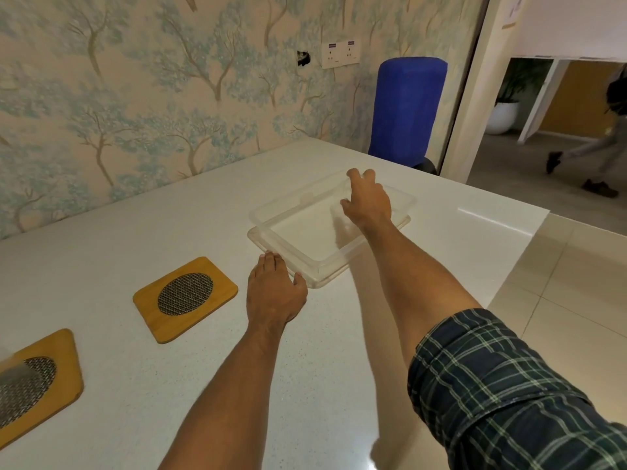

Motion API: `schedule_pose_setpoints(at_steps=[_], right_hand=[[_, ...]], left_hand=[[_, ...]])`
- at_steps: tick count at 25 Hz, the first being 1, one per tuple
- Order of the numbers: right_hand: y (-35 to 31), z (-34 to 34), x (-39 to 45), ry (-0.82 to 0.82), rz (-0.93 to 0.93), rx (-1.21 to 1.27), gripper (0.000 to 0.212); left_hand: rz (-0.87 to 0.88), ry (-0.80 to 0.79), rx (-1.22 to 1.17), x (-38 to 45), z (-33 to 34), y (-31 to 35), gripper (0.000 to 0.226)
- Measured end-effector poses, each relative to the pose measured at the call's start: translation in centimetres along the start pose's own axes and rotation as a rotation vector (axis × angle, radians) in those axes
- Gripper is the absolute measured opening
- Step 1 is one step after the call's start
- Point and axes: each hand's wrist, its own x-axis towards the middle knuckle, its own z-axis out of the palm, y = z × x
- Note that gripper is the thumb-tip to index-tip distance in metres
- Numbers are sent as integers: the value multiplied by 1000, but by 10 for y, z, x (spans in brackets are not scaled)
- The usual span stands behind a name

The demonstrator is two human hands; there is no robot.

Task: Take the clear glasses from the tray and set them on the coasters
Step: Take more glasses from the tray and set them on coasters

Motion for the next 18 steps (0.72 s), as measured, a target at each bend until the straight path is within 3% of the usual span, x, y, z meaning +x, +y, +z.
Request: schedule_pose_setpoints(at_steps=[5, 10, 18], right_hand=[[-6, -32, -29, 100, -127, 88, 69], [-33, -51, -61, 144, -202, 220, 70], [-108, -50, -109, 102, -288, 378, 68]], left_hand=[[202, 71, 75, -15, -11, 3, 38], [256, 129, 124, -47, -33, -9, 47], [101, 282, 172, -100, -94, -78, 53]])
